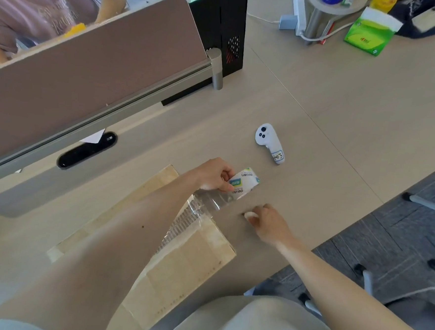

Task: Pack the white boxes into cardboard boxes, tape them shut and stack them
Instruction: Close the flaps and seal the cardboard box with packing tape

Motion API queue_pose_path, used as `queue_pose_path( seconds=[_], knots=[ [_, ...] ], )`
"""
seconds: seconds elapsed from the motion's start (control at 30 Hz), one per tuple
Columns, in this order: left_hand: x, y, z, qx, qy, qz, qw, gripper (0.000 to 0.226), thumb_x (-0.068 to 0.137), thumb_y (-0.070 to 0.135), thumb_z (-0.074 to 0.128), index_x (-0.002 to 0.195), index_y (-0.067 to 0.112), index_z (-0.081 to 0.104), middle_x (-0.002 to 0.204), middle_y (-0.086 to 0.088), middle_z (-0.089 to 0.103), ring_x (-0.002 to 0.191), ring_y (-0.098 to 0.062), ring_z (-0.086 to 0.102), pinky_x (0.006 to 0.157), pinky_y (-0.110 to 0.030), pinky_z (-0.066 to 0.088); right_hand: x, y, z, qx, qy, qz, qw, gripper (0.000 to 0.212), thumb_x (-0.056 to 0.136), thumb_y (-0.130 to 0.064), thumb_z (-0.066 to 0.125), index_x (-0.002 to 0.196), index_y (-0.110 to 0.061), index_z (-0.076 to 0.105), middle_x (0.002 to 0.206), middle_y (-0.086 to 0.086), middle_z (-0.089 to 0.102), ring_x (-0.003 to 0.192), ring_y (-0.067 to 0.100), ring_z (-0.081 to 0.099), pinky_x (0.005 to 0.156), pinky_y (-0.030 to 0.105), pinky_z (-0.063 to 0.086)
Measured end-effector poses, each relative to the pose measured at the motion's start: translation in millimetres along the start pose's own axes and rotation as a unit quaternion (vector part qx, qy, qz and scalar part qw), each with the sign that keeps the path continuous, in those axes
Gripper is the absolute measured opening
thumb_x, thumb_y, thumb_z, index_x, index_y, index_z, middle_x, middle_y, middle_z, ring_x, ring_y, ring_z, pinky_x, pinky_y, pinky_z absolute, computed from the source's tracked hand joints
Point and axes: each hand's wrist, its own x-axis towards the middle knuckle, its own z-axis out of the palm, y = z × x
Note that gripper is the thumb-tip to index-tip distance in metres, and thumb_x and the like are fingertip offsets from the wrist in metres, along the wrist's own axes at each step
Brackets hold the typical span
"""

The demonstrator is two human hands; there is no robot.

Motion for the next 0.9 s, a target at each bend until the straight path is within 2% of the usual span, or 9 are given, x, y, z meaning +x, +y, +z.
queue_pose_path(
  seconds=[0.07, 0.17, 0.33, 0.47, 0.53, 0.63, 0.73, 0.8, 0.9],
  knots=[
    [-1, 0, 1, 0.008, 0.004, 0.003, 1.0, 0.017, 0.082, 0.007, 0.081, 0.087, 0.018, 0.068, 0.095, -0.009, 0.074, 0.078, -0.014, 0.064, 0.079, -0.032, 0.055, 10, 11, 4, 0.001, 0.009, -0.001, 1.0, 0.03, 0.099, -0.03, 0.048, 0.121, -0.019, 0.064, 0.112, 0.013, 0.06, 0.11, 0.034, 0.059, 0.089, 0.036, 0.047],
    [0, 0, 1, -0.008, 0.01, 0.003, 1.0, 0.016, 0.083, 0.008, 0.079, 0.09, 0.017, 0.069, 0.099, -0.01, 0.074, 0.081, -0.014, 0.064, 0.084, -0.034, 0.055, 15, 16, 6, 0.037, 0.032, 0.01, 0.999, 0.037, 0.096, -0.028, 0.051, 0.131, -0.018, 0.044, 0.115, 0.012, 0.063, 0.106, 0.034, 0.061, 0.081, 0.037, 0.047],
    [0, 1, 1, -0.056, 0.005, -0.002, 0.998, 0.019, 0.082, 0.003, 0.079, 0.099, 0.007, 0.069, 0.099, -0.013, 0.072, 0.084, -0.017, 0.064, 0.091, -0.04, 0.054, 23, 22, -8, 0.021, 0.07, 0.008, 0.997, 0.072, 0.078, -0.057, 0.071, 0.134, -0.023, 0.042, 0.127, 0.003, 0.053, 0.117, 0.029, 0.049, 0.091, 0.04, 0.043],
    [-1, 8, 5, -0.088, -0.018, 0.003, 0.996, 0.02, 0.082, 0.0, 0.079, 0.096, 0.01, 0.068, 0.097, -0.009, 0.071, 0.083, -0.014, 0.064, 0.088, -0.033, 0.054, 32, 29, -51, 0.26, 0.063, -0.043, 0.962, 0.099, 0.07, -0.036, 0.085, 0.149, -0.034, 0.026, 0.138, -0.005, 0.036, 0.129, 0.012, 0.038, 0.105, 0.036, 0.037],
    [3, 13, 8, -0.101, -0.033, 0.001, 0.994, 0.022, 0.081, -0.002, 0.078, 0.093, 0.013, 0.067, 0.094, -0.007, 0.07, 0.081, -0.014, 0.063, 0.084, -0.029, 0.054, 40, 31, -67, 0.253, 0.03, -0.114, 0.96, 0.092, 0.071, -0.031, 0.084, 0.146, -0.037, 0.031, 0.144, -0.007, 0.034, 0.133, 0.009, 0.037, 0.108, 0.036, 0.037],
    [10, 21, 10, -0.101, -0.05, -0.005, 0.994, 0.024, 0.082, -0.005, 0.076, 0.091, 0.014, 0.066, 0.085, -0.002, 0.068, 0.07, -0.008, 0.062, 0.073, -0.021, 0.052, 50, 33, -79, 0.193, 0.004, -0.167, 0.967, 0.061, 0.073, -0.018, 0.082, 0.127, -0.021, 0.054, 0.15, -0.005, 0.039, 0.135, 0.008, 0.04, 0.106, 0.03, 0.039],
    [16, 27, 8, -0.111, -0.03, -0.058, 0.992, 0.027, 0.08, -0.009, 0.076, 0.099, 0.005, 0.065, 0.079, 0.001, 0.063, 0.056, -0.005, 0.063, 0.061, -0.023, 0.055, 53, 40, -86, 0.137, 0.033, -0.161, 0.977, 0.04, 0.07, -0.016, 0.082, 0.104, -0.009, 0.062, 0.104, 0.006, 0.066, 0.092, 0.022, 0.06, 0.078, 0.036, 0.048],
    [23, 30, 10, -0.09, -0.017, -0.088, 0.992, 0.03, 0.077, -0.01, 0.078, 0.1, 0.003, 0.065, 0.084, -0.002, 0.064, 0.051, -0.006, 0.063, 0.054, -0.021, 0.053, 53, 42, -89, 0.108, 0.04, -0.156, 0.981, 0.026, 0.071, -0.017, 0.079, 0.084, -0.017, 0.057, 0.076, 0.001, 0.057, 0.067, 0.019, 0.05, 0.059, 0.034, 0.039],
    [38, 29, 14, -0.043, 0.003, -0.103, 0.994, 0.028, 0.07, -0.007, 0.081, 0.093, 0.002, 0.068, 0.085, -0.007, 0.067, 0.057, -0.014, 0.063, 0.05, -0.021, 0.051, 55, 39, -88, 0.064, 0.053, -0.146, 0.986, 0.023, 0.073, -0.017, 0.071, 0.082, -0.029, 0.053, 0.074, -0.007, 0.055, 0.07, 0.017, 0.051, 0.066, 0.033, 0.042]
  ],
)
